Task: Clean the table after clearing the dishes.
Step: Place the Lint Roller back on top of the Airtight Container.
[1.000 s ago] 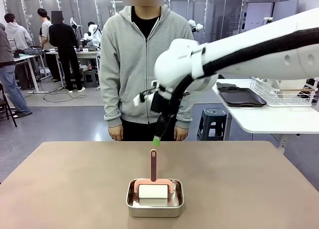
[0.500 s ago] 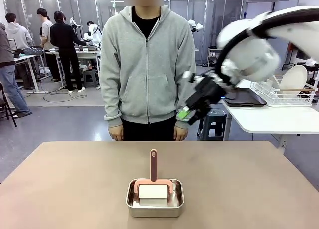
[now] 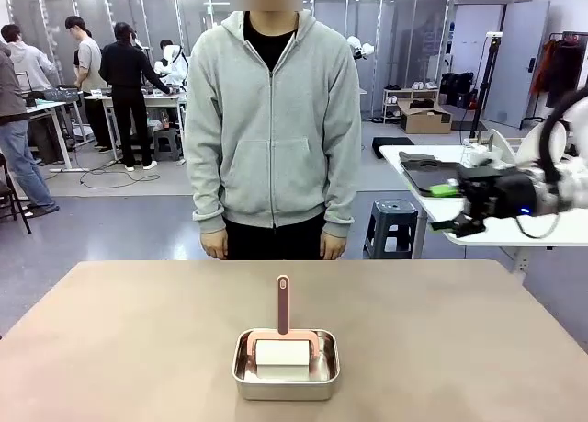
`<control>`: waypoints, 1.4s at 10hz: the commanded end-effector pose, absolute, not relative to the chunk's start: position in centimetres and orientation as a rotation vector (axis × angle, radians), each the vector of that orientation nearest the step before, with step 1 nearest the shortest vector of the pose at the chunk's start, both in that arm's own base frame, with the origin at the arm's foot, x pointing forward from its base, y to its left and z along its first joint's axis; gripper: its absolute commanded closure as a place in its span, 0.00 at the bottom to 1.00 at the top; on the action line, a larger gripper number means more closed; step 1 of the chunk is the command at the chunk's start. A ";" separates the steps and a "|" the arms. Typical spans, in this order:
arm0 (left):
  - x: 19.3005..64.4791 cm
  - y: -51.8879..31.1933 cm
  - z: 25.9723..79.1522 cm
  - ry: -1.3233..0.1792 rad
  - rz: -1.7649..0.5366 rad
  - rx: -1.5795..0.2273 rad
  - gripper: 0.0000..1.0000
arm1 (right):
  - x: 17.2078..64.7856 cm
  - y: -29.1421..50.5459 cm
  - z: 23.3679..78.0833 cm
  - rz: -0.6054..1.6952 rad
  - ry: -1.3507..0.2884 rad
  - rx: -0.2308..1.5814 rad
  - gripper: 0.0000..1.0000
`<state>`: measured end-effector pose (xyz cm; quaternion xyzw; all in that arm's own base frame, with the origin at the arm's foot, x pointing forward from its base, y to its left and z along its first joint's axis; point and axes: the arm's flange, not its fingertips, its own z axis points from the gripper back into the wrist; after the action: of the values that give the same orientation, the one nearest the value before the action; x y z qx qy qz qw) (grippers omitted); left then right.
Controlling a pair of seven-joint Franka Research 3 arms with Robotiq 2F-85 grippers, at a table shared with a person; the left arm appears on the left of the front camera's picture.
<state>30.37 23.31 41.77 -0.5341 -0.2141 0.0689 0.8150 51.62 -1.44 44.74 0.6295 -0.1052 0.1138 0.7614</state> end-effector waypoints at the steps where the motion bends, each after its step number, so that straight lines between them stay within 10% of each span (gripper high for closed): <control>1: 30.4 23.4 42.0 -0.457 0.163 -1.147 0.00 | 48.3 -6.3 44.4 0.184 -0.333 1.418 0.00; 9: 30.4 23.4 42.0 -0.457 0.163 -1.147 0.00 | 37.3 -21.7 39.7 -0.077 -0.365 1.345 0.00; 14: 30.4 23.4 42.0 -0.457 0.163 -1.147 0.00 | 38.5 -22.4 39.8 -0.024 -0.353 1.347 0.00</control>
<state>30.35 23.33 41.77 -0.5341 -0.2142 0.0692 0.8149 38.37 -22.47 39.51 0.6179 -0.1639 -0.0167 0.7688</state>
